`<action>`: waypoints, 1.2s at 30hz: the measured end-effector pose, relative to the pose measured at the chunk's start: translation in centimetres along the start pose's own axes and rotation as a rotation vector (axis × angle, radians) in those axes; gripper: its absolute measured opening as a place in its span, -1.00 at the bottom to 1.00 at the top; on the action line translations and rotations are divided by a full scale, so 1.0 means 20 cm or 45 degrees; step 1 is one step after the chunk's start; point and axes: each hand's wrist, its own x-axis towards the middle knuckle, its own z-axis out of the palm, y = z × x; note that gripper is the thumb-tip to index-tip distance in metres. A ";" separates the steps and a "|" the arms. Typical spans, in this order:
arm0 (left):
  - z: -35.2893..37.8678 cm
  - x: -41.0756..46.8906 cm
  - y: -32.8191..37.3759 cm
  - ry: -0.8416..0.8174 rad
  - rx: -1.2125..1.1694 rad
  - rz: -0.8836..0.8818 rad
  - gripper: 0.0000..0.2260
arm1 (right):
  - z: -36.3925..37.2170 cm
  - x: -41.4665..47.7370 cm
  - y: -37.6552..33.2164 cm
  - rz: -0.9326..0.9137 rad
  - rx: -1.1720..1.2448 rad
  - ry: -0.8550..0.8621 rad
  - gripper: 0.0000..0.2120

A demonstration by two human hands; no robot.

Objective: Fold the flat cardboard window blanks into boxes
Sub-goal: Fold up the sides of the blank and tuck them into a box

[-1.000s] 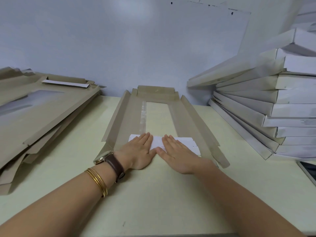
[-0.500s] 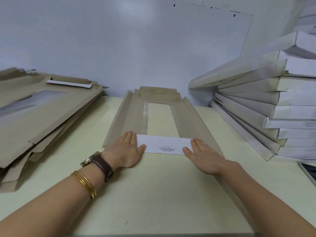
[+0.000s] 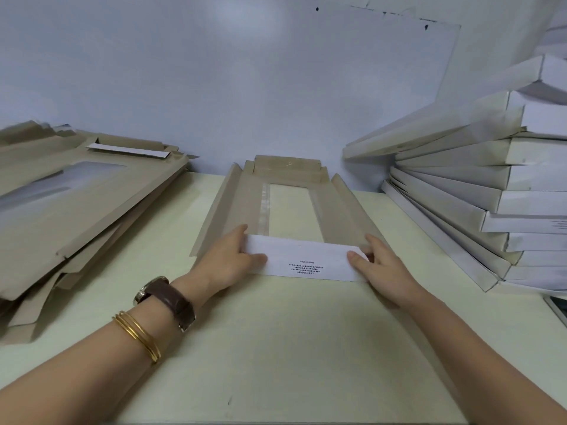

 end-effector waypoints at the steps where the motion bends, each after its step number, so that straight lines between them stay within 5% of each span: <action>1: -0.01 0.00 0.01 0.036 -0.145 -0.041 -0.25 | -0.01 0.00 0.00 0.002 0.092 0.054 -0.37; 4: -0.03 0.00 0.02 0.092 -0.494 -0.171 -0.38 | -0.03 -0.01 0.00 0.033 0.335 0.179 -0.44; 8: -0.03 0.00 0.01 0.128 -0.513 -0.176 -0.62 | -0.05 -0.05 -0.01 0.005 0.429 0.185 -0.58; 19: 0.01 -0.06 -0.05 0.110 0.120 0.127 -0.58 | 0.03 -0.13 0.07 -0.242 -0.258 0.200 -0.68; 26: 0.10 -0.12 0.01 -0.036 0.635 0.549 -0.49 | 0.11 -0.16 0.00 -0.552 -0.730 0.062 -0.57; 36: 0.28 -0.07 0.08 -0.382 0.878 0.473 -0.49 | 0.41 -0.16 -0.21 -0.514 -0.552 -0.358 -0.40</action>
